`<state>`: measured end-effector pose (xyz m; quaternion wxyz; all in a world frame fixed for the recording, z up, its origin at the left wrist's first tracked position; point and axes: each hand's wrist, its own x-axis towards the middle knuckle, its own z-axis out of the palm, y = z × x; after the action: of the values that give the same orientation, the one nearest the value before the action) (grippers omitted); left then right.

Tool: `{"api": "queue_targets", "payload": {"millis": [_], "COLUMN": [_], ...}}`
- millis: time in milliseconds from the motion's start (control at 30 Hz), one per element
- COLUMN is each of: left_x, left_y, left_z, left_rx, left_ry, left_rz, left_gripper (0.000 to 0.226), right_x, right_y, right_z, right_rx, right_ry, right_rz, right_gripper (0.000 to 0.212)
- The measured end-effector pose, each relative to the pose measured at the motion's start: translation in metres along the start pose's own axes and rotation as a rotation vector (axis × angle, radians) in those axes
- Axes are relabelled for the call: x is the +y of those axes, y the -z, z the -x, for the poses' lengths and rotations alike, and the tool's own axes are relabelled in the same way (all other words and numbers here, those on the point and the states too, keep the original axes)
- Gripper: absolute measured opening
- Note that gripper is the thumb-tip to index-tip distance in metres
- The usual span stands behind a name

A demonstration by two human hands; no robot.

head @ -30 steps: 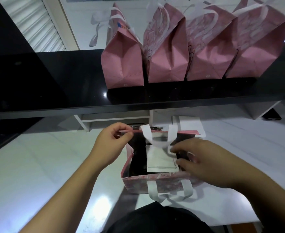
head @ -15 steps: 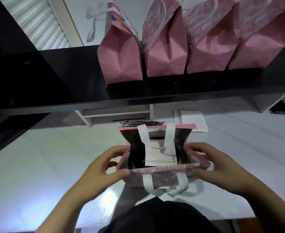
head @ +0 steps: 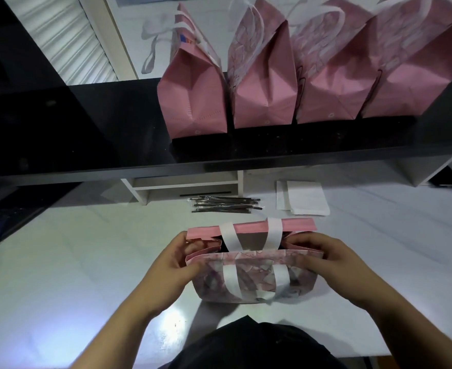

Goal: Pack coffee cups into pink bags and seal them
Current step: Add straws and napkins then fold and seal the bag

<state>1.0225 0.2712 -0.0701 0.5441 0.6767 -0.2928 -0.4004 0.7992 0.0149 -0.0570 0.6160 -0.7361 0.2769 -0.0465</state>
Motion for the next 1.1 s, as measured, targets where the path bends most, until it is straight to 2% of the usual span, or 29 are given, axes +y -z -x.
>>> {"api": "queue_targets", "payload": {"millis": [100, 200, 233, 300, 433, 600, 733, 867, 1000, 1100], "left_x": [-0.007, -0.011, -0.011, -0.01, -0.006, 0.002, 0.015, 0.034, 0.04, 0.039], "left_y": [0.001, 0.008, 0.011, 0.016, 0.017, 0.014, 0.008, -0.008, -0.017, -0.021], "left_z": [-0.006, -0.013, -0.015, -0.018, -0.02, -0.025, -0.028, -0.036, -0.043, -0.051], "left_rx": [0.064, 0.109, 0.109, 0.087, 0.056, 0.177, 0.139, 0.158, 0.255, 0.253], "left_ry": [0.03, 0.056, 0.059, 0.05, 0.034, -0.129, -0.288, -0.425, -0.385, -0.396], "left_rz": [0.073, 0.039, 0.007, -0.05, -0.136, -0.52, -0.765, -1.018, -1.038, -1.084], "left_gripper": [0.052, 0.075, 0.082, 0.079, 0.057, 0.034, 0.031, 0.031, 0.039, 0.049], "right_x": [0.006, 0.009, 0.009, 0.009, 0.006, -0.004, -0.008, -0.005, -0.005, -0.004], "right_y": [-0.002, -0.003, -0.001, 0.001, 0.005, 0.006, 0.003, 0.004, 0.003, 0.004], "right_z": [-0.005, -0.012, -0.014, -0.016, -0.019, -0.019, -0.02, -0.022, -0.023, -0.024], "right_rx": [0.046, 0.116, 0.123, 0.127, 0.239, 0.246, 0.175, 0.19, 0.185, 0.174], "right_ry": [-0.024, -0.069, -0.07, -0.032, 0.142, 0.28, 0.327, 0.33, 0.325, 0.322], "right_rz": [-0.068, -0.182, -0.19, -0.106, 0.315, 0.593, 0.652, 0.657, 0.642, 0.641], "right_gripper": [0.036, 0.047, 0.055, 0.067, 0.043, 0.035, 0.03, 0.028, 0.027, 0.028]}}
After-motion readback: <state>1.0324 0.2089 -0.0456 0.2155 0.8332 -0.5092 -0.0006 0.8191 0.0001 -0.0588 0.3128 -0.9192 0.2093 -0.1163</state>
